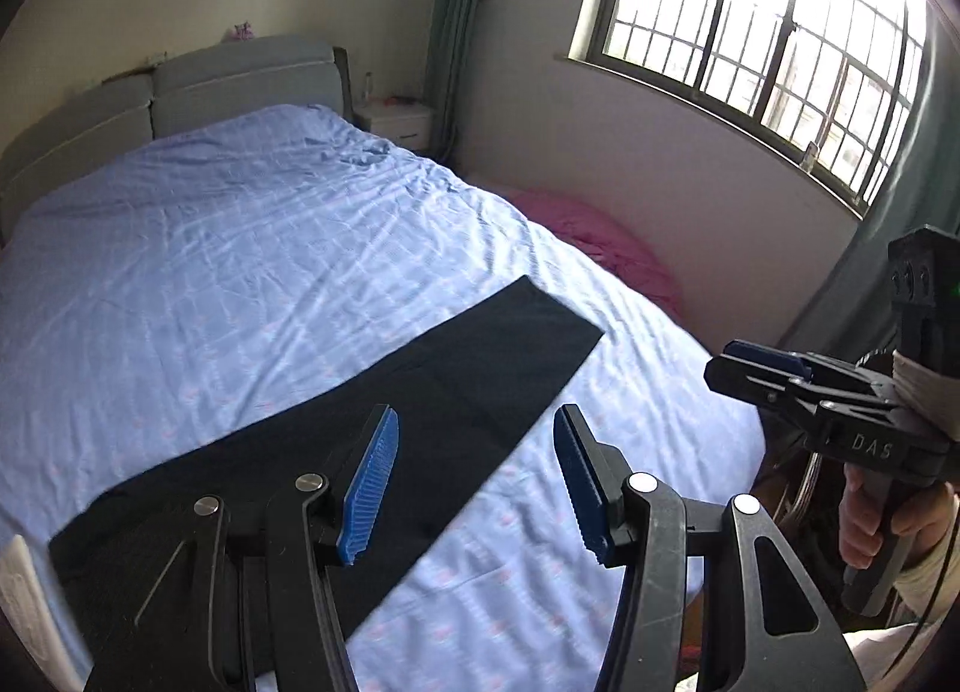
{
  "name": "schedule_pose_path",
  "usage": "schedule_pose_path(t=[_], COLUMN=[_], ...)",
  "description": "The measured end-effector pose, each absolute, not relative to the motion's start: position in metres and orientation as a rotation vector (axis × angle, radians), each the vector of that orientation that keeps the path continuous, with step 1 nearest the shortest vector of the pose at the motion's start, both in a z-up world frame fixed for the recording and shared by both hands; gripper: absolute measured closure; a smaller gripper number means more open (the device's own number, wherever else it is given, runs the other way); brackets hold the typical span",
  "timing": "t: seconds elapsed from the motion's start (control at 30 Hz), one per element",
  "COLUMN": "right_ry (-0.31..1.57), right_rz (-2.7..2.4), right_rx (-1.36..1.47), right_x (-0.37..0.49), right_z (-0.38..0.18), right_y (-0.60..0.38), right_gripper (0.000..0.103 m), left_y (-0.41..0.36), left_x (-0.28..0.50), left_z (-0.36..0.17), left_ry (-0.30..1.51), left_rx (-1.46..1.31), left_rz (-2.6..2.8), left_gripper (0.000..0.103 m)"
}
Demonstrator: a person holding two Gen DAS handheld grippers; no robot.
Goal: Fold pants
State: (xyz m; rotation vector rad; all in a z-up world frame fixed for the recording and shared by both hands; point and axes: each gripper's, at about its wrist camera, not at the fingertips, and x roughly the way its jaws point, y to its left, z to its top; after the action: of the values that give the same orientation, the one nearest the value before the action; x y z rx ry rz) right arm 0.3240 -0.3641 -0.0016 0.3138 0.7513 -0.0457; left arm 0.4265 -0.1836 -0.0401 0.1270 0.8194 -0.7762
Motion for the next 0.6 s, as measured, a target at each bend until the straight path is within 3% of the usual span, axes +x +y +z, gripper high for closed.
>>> schedule_pose_path(t=[0.17, 0.33, 0.6], right_ry=[0.754, 0.76, 0.739], right_rz=[-0.037, -0.105, -0.256], right_rx=[0.383, 0.518, 0.674], right_x=[0.327, 0.339, 0.377], right_z=[-0.01, -0.028, -0.093], right_y=[-0.461, -0.532, -0.605], right_gripper=[0.054, 0.054, 0.054], left_y=[-0.269, -0.343, -0.45], left_x=[0.444, 0.482, 0.571], left_z=[-0.04, -0.051, -0.107], left_ry=[0.84, 0.873, 0.872], left_rx=[0.139, 0.194, 0.422], left_rz=[-0.766, -0.848, -0.973], left_gripper=[0.047, 0.035, 0.034])
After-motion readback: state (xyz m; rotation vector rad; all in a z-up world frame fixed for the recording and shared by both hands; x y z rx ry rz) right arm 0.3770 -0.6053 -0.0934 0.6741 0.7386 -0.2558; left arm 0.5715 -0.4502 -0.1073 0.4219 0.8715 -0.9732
